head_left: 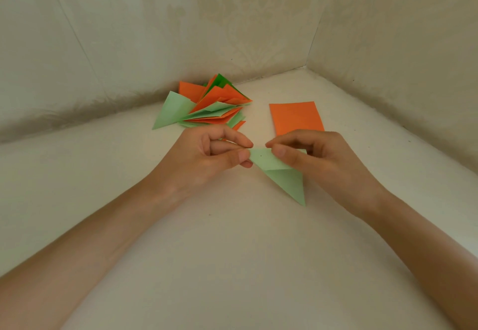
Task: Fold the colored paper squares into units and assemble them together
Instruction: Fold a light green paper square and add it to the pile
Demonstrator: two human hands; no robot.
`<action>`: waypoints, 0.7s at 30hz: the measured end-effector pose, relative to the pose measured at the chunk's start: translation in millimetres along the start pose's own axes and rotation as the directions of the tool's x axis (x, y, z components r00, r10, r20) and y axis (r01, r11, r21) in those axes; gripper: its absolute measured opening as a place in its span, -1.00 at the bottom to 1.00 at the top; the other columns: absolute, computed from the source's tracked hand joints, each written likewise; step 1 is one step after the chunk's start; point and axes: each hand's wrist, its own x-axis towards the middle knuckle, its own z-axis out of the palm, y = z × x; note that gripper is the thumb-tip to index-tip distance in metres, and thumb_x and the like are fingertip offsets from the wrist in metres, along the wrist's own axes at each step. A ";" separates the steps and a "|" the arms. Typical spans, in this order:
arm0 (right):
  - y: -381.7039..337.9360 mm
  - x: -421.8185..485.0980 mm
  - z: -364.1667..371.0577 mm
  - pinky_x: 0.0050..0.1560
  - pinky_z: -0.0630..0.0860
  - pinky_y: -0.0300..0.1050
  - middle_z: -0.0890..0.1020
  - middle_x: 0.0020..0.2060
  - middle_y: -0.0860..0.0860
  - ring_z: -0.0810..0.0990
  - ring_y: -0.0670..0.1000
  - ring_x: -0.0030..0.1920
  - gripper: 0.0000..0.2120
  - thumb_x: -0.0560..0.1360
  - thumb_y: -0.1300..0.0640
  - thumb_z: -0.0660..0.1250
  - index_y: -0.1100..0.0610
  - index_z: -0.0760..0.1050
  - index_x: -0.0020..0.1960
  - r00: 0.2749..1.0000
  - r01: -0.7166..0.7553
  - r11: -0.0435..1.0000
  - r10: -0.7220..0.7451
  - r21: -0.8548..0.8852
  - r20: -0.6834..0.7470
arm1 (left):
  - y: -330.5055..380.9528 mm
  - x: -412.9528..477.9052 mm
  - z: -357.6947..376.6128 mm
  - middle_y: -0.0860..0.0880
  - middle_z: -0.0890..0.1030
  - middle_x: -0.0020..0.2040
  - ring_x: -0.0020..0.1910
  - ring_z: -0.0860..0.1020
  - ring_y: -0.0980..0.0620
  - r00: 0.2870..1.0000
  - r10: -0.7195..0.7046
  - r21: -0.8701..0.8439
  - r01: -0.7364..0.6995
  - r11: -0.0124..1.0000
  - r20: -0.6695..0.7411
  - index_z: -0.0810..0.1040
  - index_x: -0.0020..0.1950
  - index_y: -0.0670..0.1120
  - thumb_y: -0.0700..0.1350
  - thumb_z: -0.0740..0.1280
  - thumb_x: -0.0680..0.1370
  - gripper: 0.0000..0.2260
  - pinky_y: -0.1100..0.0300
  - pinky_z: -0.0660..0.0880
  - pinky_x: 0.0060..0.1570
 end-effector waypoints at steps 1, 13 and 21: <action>0.1 -0.3 0.4 -0.22 0.41 -0.38 0.65 -0.25 -0.08 0.53 -0.17 -0.24 -0.89 0.45 0.09 0.36 0.10 0.63 -0.14 1.000 -0.014 1.000 0.014 -0.012 0.009 | 0.1 -0.4 -0.2 -0.01 0.68 -0.31 -0.25 0.63 0.17 1.000 0.000 0.016 0.000 1.000 0.004 0.58 -0.10 -0.12 -0.31 0.36 0.46 -0.89 0.44 0.45 -0.14; 0.1 -3.8 4.4 -0.25 0.42 -0.28 0.64 -0.28 -0.04 0.55 -0.12 -0.27 -0.89 0.47 0.19 0.39 0.06 0.62 -0.22 0.999 0.018 0.990 -0.012 -0.139 0.039 | -2.1 -1.7 4.9 -0.04 0.67 -0.27 -0.29 0.60 0.12 0.999 0.025 0.110 -0.029 0.994 0.041 0.61 -0.18 -0.14 -0.15 0.45 0.28 -0.84 0.34 0.53 -0.19; -4.1 -5.9 5.9 -0.24 0.38 -0.35 0.60 -0.36 -0.13 0.51 -0.18 -0.31 -0.91 0.49 0.18 0.38 0.11 0.61 -0.19 0.986 0.134 0.953 -0.100 -0.271 0.133 | 0.5 -6.8 6.2 -0.10 0.69 -0.26 -0.29 0.63 0.11 0.993 0.000 0.148 -0.018 0.989 0.121 0.64 -0.21 -0.12 -0.14 0.46 0.27 -0.87 0.37 0.53 -0.18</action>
